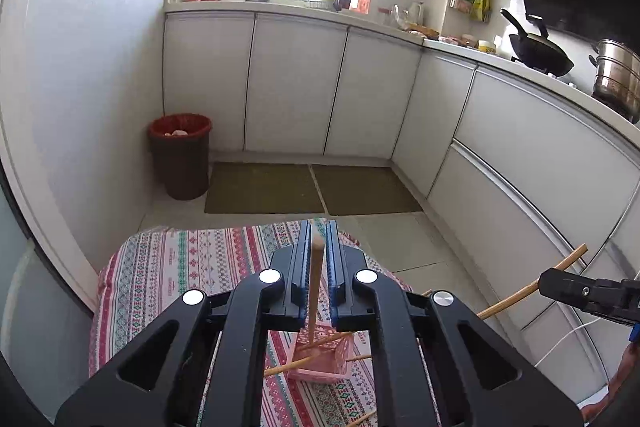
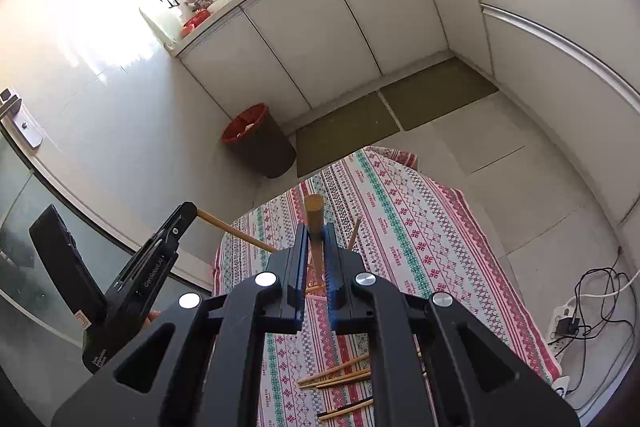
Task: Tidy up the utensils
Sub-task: 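Move both held chopsticks over the pink basket and open both tools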
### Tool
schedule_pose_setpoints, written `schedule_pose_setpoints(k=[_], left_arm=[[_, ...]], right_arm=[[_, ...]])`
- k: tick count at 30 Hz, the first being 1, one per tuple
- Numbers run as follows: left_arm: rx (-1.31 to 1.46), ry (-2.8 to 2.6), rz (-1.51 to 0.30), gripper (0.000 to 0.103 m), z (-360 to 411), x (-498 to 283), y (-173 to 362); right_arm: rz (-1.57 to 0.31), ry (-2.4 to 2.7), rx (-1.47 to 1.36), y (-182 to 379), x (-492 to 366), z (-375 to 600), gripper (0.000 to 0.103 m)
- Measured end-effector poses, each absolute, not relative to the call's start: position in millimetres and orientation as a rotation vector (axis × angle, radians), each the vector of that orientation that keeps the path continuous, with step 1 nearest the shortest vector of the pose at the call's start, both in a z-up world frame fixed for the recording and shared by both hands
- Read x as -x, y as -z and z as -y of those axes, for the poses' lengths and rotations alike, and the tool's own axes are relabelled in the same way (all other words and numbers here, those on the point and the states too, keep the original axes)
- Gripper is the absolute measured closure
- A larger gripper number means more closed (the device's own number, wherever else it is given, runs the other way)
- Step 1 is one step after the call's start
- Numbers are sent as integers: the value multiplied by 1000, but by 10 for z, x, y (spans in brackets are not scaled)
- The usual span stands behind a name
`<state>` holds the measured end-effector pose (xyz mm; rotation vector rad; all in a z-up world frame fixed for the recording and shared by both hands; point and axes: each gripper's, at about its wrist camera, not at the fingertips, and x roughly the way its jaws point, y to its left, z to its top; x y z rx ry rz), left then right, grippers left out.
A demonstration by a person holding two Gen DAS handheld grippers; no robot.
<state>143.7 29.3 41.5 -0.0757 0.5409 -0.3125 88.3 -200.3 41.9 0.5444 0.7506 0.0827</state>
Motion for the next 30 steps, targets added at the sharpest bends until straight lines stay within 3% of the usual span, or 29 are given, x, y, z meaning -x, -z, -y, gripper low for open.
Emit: schedule_pose_setpoints(k=[2,4,6,7,9,20,23,25,30], left_arm=[[100,308,-529,89,-371,-1384,-412],[135,295,-497,77,-483,-1287,-470],[176,279,-465,73,-622,-1151,-525],[204,266,-453,66,-704,-1076,-539],[242,234,-442,60,-840,-954,-536],[254,195,-458,60,-1025,-896,-452],[237,203,-483,60,-970,-929,-398],[224,205,-493,60,-948,-935,-376],[202,204,-516,47,-884,-909,-362]], right_arm=[[-762,-81,-536,-376,-943,1984,95],[-770,-78,-528,-341,-994,1953,95],[-775,-71,-513,-307,-1036,1923,95],[-777,-67,-504,-289,-1058,1900,95],[-785,-57,-482,-255,-1107,1855,95],[-796,-26,-343,5,-1450,1465,94],[-800,-46,-332,23,-1459,1391,82],[-779,-32,-324,-4,-1409,1380,63],[-746,0,-261,-74,-1225,1358,53]])
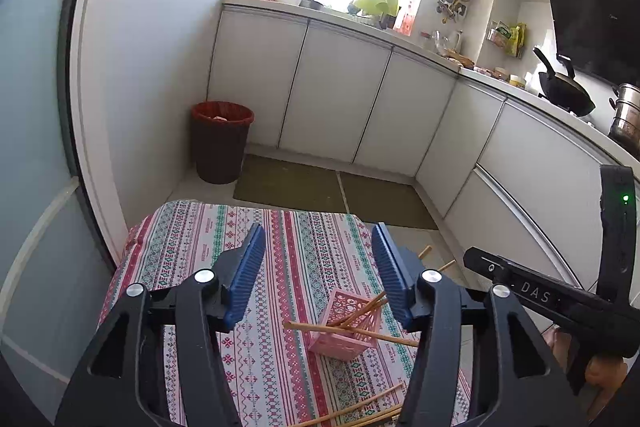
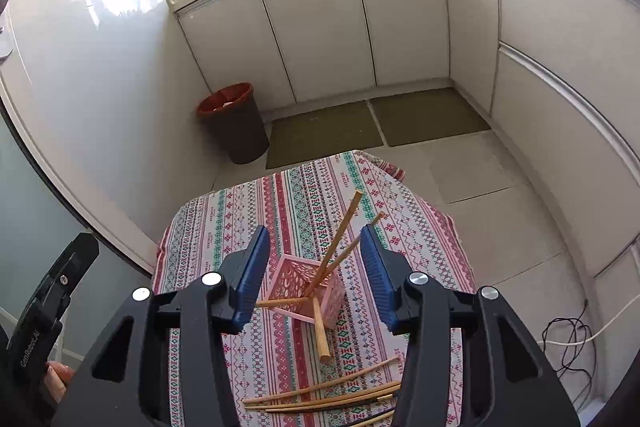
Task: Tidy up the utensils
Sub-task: 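Move both held chopsticks over the pink basket and open both tools, then grasp another chopstick with the left tool while the right tool approaches the pile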
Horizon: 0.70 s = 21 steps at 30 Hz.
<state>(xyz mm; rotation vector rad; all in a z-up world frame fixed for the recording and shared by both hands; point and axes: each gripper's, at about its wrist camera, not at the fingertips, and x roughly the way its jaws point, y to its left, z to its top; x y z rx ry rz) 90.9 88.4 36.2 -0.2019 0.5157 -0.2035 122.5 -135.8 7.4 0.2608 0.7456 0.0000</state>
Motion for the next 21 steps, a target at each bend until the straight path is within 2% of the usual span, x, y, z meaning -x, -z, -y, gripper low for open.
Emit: schedule_pose_setpoints(k=[5,7,9,10,12,21], left_arm=[[164,213,-531,40,-763,-838,-337],[147,206,-532,26,-731,-805,-318],[128,200,-534,21,-695,-761,-294],[120,197,-539,15,-685,-745,-275],[98,189,-554,9,-657,-723,-222],[-16,247,-714,7,-501,-685,158]], right_arm=[[-729,51,-222,-79,-1004,1402,43],[-723,67,-212,-73,-925,1410,37],[-718,84,-201,-64,-837,1426,33],[-715,90,-201,-59,-794,1438,28],[-705,99,-209,-42,-702,1461,21],[-671,267,-192,257,-179,1817,8]])
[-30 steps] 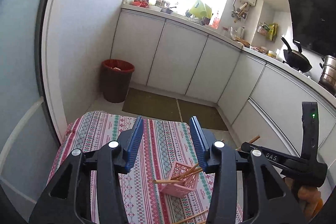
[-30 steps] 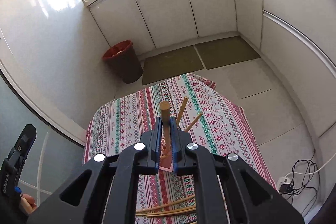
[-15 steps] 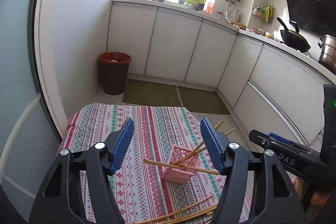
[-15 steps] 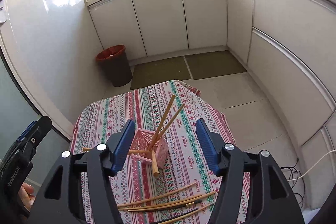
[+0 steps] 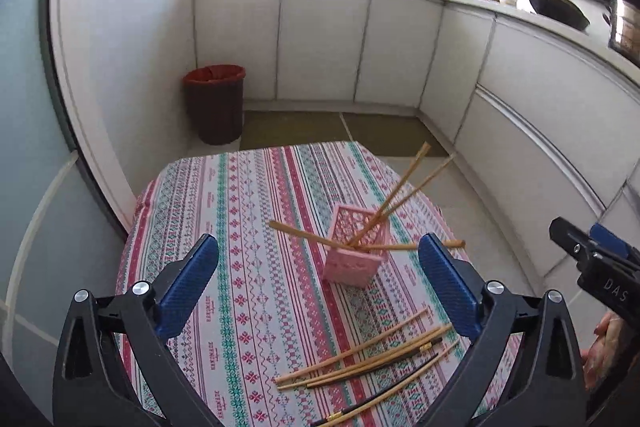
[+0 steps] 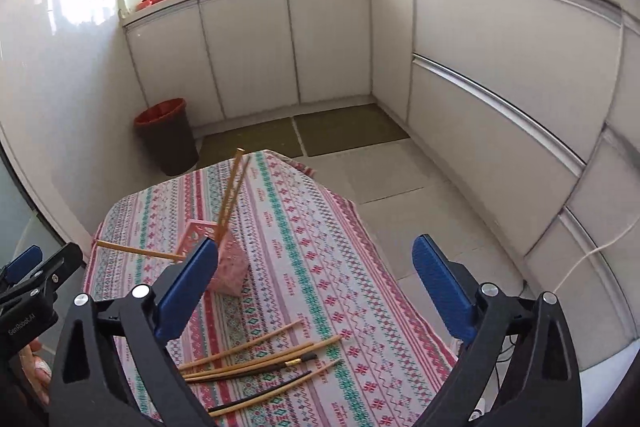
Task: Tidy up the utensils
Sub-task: 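Grasp another chopstick with the left tool while the right tool approaches the pile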
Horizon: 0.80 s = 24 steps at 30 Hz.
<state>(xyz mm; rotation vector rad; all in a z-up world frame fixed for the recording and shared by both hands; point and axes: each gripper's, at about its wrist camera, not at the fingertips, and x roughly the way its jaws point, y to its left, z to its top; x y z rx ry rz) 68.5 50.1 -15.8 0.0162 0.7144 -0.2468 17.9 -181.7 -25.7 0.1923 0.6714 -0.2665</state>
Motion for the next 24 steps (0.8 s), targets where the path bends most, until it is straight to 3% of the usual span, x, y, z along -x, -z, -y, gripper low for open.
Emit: schedule_pose_setpoints(k=[4,8,11,14,16,18,24], left_arm=[[-133,439,-954,7,-130,-751,572],[-197,554,-1049,7,287,-761,939],[-257,584,-1096,8,583,-833,1180],[-369,586,-1119,20,915,-910,1476],[-438,574,-1137,37,1077,-925,1657],[-484,564,-1130,45,1197,-966,1797],[-512,518,-1158,56,1244,-1176,2068]], right_arm=[[-745,300,-204,590,13,2106,7],[-868,392,-317,993,104,2517,7],[-903,360,-552,1126,176,2853,7],[-952,378,-639,1285,218,3021,7],[-990,372,-668,1374,226,3067,7],[-1019,355,-694,1450,228,3104,7],[-1090,319,-745,1621,159,3128,7]])
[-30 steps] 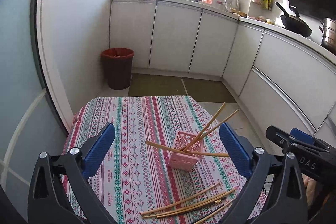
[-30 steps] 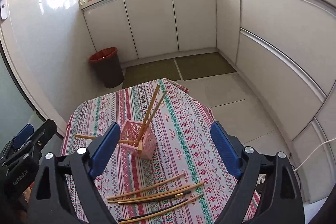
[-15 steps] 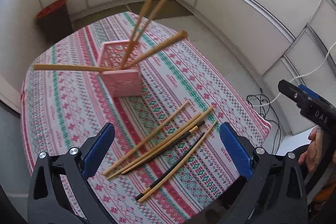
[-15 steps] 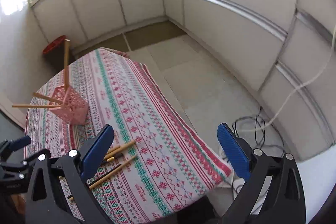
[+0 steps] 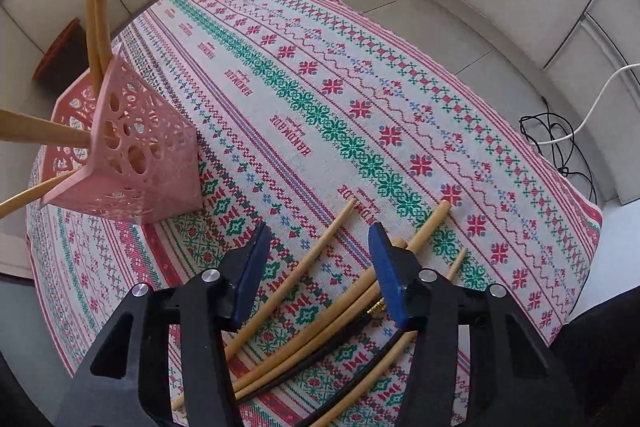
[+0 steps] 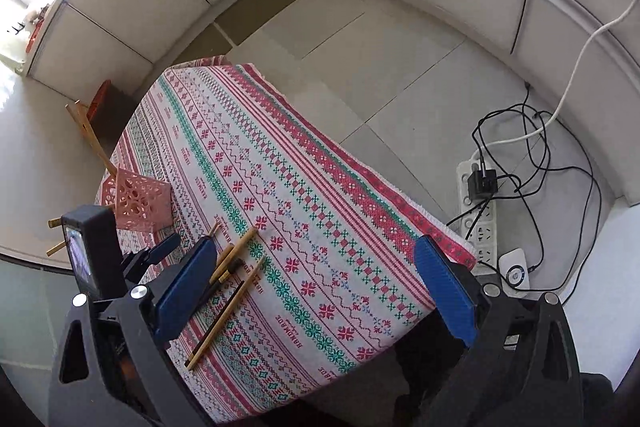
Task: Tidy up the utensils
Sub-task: 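Grasp another chopstick with the left tool while the right tool approaches the pile, then grasp a chopstick with the right tool while the left tool lifts its chopstick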
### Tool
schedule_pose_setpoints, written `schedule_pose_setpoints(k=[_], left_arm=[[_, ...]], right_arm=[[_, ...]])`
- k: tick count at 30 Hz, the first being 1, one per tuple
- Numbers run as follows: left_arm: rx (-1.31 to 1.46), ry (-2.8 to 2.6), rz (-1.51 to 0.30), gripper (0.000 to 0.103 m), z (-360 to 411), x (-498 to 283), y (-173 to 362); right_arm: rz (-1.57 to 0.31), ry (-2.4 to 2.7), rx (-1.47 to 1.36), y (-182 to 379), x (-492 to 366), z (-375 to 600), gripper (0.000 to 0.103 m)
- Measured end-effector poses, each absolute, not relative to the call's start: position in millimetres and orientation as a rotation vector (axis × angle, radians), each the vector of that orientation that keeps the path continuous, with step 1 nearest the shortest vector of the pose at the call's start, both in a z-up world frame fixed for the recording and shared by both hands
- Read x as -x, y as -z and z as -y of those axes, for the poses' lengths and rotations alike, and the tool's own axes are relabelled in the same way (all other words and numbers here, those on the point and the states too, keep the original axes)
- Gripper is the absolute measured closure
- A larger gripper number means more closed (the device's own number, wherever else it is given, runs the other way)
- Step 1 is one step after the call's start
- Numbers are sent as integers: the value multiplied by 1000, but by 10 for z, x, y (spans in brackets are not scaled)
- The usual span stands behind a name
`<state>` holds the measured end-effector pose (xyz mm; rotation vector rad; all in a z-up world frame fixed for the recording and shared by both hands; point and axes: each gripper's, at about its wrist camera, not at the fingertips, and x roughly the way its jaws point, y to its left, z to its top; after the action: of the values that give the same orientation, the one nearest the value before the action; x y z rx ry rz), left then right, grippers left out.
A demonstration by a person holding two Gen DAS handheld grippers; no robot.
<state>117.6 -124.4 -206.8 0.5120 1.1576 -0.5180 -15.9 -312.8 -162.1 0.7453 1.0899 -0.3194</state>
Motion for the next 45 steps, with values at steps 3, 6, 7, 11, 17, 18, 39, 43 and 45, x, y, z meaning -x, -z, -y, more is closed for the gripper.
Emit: schedule_pose_setpoints(k=[3,6,7,11,17,18,39,43,45], left_arm=[[-524,525,-1202,60,1251,-1232,2163],[-523,532,-1243,65,1224,-1271,2240],[-511,542,-1257,72,1207,-1286,2238],[-502,578,-1235,87,1150,-1275,2242],[-508,577,-1111,96,988,-1148,2150],[-503,575,-1091,97,952,-1109,2085],[-284,550,-606,98,67,-103,372],[-254,567,-574,98,-14,-54,227],[-235,576,-553,98,-56,-27,150]], right_arm=[[-1127,299,-774,1699,118,3121,7],[-1152,299,-792,1748,96,3123,7],[-1155,302,-798,1760,93,3122,7],[-1162,322,-811,1789,78,3117,7],[-1212,322,-806,1896,-2,3021,7],[-1223,328,-804,1920,-21,3003,7],[-1428,429,-849,2543,-619,2215,69],[-1424,478,-813,2551,-709,2121,73],[-1418,501,-800,2542,-742,2080,87]])
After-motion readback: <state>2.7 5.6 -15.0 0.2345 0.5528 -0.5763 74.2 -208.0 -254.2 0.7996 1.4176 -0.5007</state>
